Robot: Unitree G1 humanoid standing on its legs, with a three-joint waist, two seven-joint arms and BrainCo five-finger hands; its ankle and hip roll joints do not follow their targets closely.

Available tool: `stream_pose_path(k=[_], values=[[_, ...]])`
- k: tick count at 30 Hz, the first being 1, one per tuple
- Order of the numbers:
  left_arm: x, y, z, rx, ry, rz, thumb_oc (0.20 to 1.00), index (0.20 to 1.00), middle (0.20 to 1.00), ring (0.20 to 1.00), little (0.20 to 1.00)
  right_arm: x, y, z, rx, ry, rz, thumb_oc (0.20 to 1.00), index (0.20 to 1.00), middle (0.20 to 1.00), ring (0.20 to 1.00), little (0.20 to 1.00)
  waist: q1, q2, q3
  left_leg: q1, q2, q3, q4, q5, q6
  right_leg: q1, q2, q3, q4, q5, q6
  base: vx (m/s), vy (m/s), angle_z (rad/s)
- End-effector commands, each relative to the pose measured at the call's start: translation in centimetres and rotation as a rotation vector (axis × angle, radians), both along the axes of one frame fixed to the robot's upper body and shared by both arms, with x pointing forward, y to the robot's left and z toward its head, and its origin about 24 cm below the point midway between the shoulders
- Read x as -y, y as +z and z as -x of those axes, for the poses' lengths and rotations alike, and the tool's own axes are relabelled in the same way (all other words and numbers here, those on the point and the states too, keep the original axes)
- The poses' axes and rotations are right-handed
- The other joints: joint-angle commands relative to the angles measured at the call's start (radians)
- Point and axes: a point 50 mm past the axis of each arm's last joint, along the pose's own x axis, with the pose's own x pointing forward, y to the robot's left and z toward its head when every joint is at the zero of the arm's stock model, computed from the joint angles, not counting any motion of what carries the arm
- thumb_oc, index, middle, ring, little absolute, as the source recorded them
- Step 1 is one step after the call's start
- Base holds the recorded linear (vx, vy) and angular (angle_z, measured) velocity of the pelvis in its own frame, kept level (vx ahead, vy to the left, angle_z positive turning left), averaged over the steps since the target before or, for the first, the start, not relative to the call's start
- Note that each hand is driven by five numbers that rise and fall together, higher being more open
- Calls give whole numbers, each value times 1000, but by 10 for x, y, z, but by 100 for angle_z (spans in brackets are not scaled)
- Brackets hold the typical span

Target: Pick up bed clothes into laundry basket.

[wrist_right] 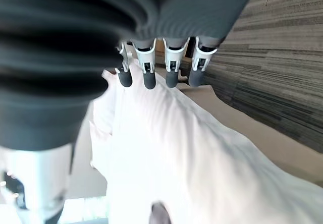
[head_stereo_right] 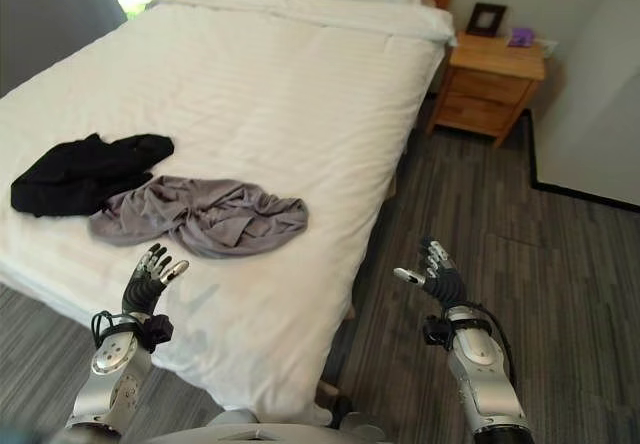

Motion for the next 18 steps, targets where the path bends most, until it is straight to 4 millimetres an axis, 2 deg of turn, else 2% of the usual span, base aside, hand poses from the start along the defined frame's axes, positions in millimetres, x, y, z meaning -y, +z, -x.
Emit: stream_pose_path(k=[1, 2, 3, 5, 7, 8, 10, 12, 14, 15, 16, 17, 18], values=[[-13, 30, -15, 159, 39, -10, 1000, 1000, 1000, 1000, 1000, -1, 36, -15, 183, 11, 2, 1000, 1000, 1000, 1000, 1000, -12, -55, -21, -27, 83, 10, -37, 62, -34, 41, -77, -25, 51, -4, 72, -17, 198, -6], [-13, 31, -16, 167, 38, -11, 1000, 1000, 1000, 1000, 1000, 0, 36, -14, 185, 7, -7, 1000, 1000, 1000, 1000, 1000, -16, -54, -27, -7, 115, 17, -57, 70, -37, 36, -86, -22, 51, -1, 79, 12, 174, -10], [-11, 35, -18, 183, 37, -14, 1000, 1000, 1000, 1000, 1000, 0, 35, -14, 183, -1, -13, 1000, 1000, 1000, 1000, 1000, -19, -50, -35, 8, 160, -2, -84, 98, -55, 31, -96, -12, 50, 1, 88, 24, 260, -11], [-11, 39, -21, 202, 35, -7, 1000, 1000, 1000, 1000, 1000, 3, 35, -13, 176, -6, -2, 1000, 1000, 1000, 1000, 1000, -28, -37, -48, 19, 216, -35, -113, 134, -80, 32, -118, -2, 48, 1, 106, 42, 318, -17], [-10, 40, -23, 209, 31, -3, 1000, 1000, 1000, 1000, 1000, 5, 34, -13, 171, -13, 6, 1000, 1000, 1000, 1000, 1000, -32, -21, -56, 36, 228, -78, -135, 129, -104, 32, -138, 13, 49, 3, 120, 54, 364, -9], [-9, 43, -25, 219, 28, -1, 1000, 1000, 1000, 1000, 1000, 7, 36, -14, 178, -23, 7, 1000, 1000, 1000, 1000, 1000, -33, -13, -62, 39, 220, -111, -150, 113, -112, 36, -156, 28, 45, 12, 129, 75, 413, -17], [-8, 42, -26, 218, 13, 0, 1000, 1000, 1000, 1000, 1000, 6, 38, -15, 192, -23, -7, 1000, 1000, 1000, 1000, 1000, -45, -9, -72, 59, 210, -91, -190, 86, -114, 37, -187, 40, 32, 38, 148, 70, 414, -30], [-6, 41, -27, 206, -7, -12, 1000, 1000, 1000, 1000, 1000, 4, 33, -11, 181, -43, -16, 1000, 1000, 1000, 1000, 1000, -48, -20, -90, 77, 177, -56, -232, 55, -101, 31, -231, 44, 2, 82, 177, 53, 484, -33], [-10, 44, -28, 201, -16, -57, 1000, 1000, 1000, 1000, 1000, -9, 31, -14, 198, -48, -101, 1000, 1000, 1000, 1000, 1000, -46, -50, -84, 92, 110, 1, -232, 21, -52, -22, -296, 81, -8, 252, 200, 0, 511, -53], [-15, 42, -25, 184, -16, -88, 1000, 1000, 1000, 1000, 1000, -16, 27, -14, 193, -34, -134, 1000, 1000, 1000, 1000, 1000, -42, -45, -80, 94, 98, 23, -232, 18, -39, -44, -303, 72, 2, 262, 199, -83, 669, -112], [-26, 46, -22, 171, -23, -158, 1000, 1000, 1000, 1000, 1000, -27, 18, -15, 143, 17, -130, 1000, 1000, 1000, 1000, 1000, -26, -27, -60, 93, 64, 67, -232, 15, -3, -94, -301, 38, 132, 231, 178, -89, 748, -154], [-27, 45, -22, 164, -25, -162, 1000, 1000, 1000, 1000, 1000, -27, 15, -12, 124, 35, -124, 1000, 1000, 1000, 1000, 1000, -40, -17, -54, 95, 50, 63, -232, 18, 18, -122, -213, 108, 234, 166, 159, -80, 694, -125], [-27, 44, -22, 160, -26, -166, 1000, 1000, 1000, 1000, 1000, -25, 15, -10, 122, 36, -112, 1000, 1000, 1000, 1000, 1000, -40, -14, -54, 95, 45, 63, -232, 20, 26, -124, -182, 105, 254, 139, 152, -25, 351, -45]])
